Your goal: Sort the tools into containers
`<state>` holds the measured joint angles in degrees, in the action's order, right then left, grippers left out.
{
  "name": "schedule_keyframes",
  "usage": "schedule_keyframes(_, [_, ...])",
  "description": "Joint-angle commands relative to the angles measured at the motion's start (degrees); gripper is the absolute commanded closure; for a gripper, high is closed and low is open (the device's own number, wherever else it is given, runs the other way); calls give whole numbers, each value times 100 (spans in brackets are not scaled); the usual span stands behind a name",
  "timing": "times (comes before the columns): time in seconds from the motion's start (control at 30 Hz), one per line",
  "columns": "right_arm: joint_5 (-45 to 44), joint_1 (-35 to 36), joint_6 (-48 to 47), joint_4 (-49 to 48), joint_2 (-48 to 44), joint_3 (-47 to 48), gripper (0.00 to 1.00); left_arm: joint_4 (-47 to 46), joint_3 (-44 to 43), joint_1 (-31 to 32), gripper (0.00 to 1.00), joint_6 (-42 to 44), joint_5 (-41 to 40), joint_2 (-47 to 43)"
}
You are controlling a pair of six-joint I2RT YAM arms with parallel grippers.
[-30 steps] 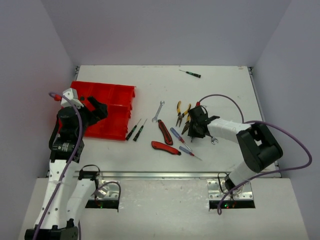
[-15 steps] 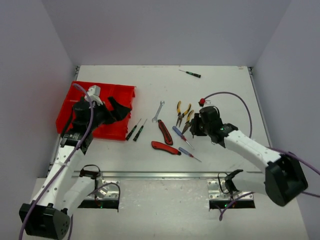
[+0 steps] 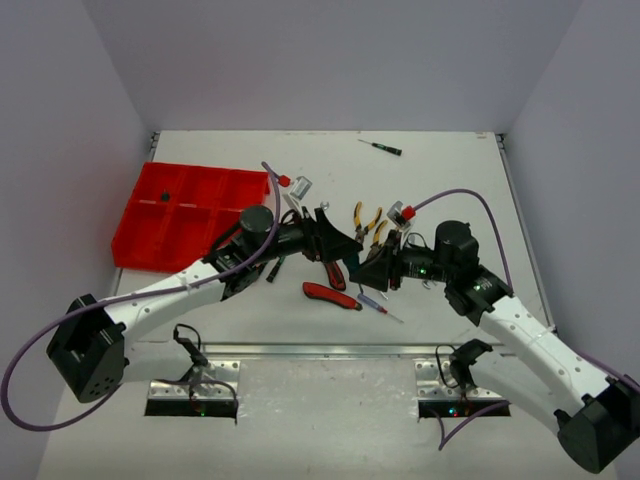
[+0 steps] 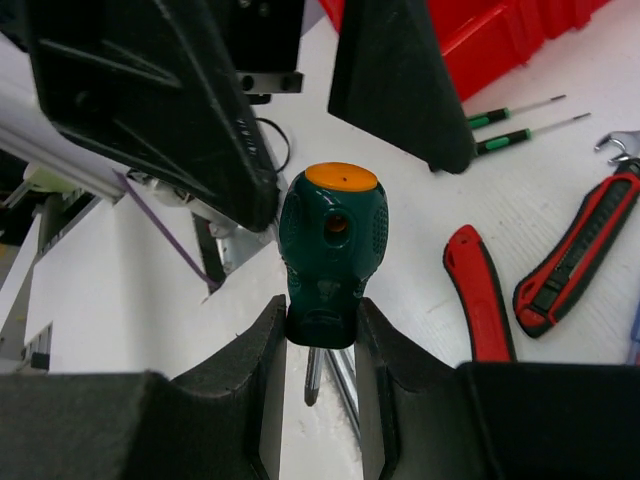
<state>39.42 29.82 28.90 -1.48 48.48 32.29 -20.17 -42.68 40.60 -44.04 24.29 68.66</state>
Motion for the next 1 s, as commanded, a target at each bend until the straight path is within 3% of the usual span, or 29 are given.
schedule_keyframes(0.0, [576,15,52,-432,-114,75,97,-850,-307,226,28,-77,55,180])
schedule_keyframes(0.07, [529,13,60,-464,-130,67,97,-844,-290,264,44,-98,58,225])
schedule_keyframes(0.13, [339,8,100,-490,-132,72,97,-869,-272,316,47,-103,116,263])
schedule_keyframes(0.2, [102,15,142,-453,-88,123,98,-891,-258,359,45,-96,188,271])
schedule_keyframes(0.27, [-9,14,156,-461,-41,180,98,-884,-251,405,35,-94,237,234])
schedule_keyframes(0.4, [-98,15,220,-597,-47,190,98,-763,-283,422,36,-40,296,211])
schedule_keyframes(0.47, [-126,7,213,-590,-33,239,97,-678,-340,429,54,-19,318,225])
schedule_keyframes(0.5, [-127,6,213,-604,-25,249,97,-672,-346,431,56,-10,322,241])
schedule_keyframes(0.53, [-91,6,231,-626,-11,263,97,-642,-388,431,79,16,364,275])
schedule_keyframes(0.57, [-79,6,239,-638,-1,269,96,-559,-450,435,94,57,366,297])
schedule_keyframes(0.6, [-92,9,242,-640,3,269,94,-459,-510,440,100,100,331,306])
schedule_keyframes(0.67, [-185,15,240,-634,-22,227,84,-257,-615,431,100,174,178,306])
schedule_keyframes(0.73, [-385,15,225,-533,-74,189,47,591,-887,431,100,343,-292,299])
schedule_keyframes(0.8, [-823,6,186,-294,-173,155,1,1283,-1399,363,100,554,-1234,307])
schedule_keyframes(0.87, [-1528,12,120,207,-258,179,1,2492,-1911,-182,100,612,-2350,377])
schedule_keyframes(0.97, [-2490,12,12,1022,-271,326,1,3513,-2369,-2053,100,587,-2826,719])
